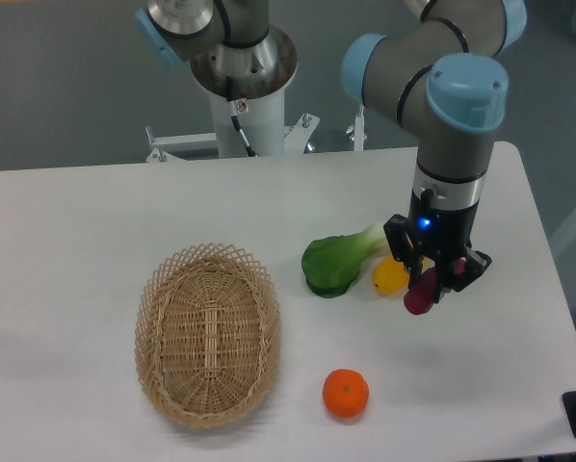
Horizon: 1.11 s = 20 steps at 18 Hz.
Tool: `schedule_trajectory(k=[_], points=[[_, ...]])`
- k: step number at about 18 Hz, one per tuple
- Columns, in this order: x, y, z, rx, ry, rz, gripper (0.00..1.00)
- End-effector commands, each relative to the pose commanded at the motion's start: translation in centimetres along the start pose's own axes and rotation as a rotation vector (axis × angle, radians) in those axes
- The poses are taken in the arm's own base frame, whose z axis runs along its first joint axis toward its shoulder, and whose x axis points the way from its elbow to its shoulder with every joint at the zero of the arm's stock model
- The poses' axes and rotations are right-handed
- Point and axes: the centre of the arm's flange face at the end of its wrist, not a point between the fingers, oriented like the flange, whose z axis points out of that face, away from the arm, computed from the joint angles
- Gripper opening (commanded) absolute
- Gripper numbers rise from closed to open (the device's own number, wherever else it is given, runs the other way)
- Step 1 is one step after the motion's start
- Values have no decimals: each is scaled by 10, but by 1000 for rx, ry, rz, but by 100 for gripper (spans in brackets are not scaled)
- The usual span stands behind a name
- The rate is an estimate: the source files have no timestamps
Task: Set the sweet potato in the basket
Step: 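Lift the purple sweet potato in the gripper away from the vegetables, then carry the held sweet potato over the wicker basket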
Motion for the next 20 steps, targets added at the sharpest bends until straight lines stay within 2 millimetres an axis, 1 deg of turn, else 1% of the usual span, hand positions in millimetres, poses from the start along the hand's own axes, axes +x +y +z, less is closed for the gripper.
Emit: schedule_trajectory(k=[2,6,8,10,15,18,20], points=[[2,-2,3,0,5,-1,38],[7,-7,1,2,6,-41,38],[19,-23,2,6,12,-47,38],[28,-34,4,6,18,-73,38],[58,-76,13,11,37,-126,38],[82,-113,13,37,28,-164,38],[105,-136,19,46,39,-197,39]])
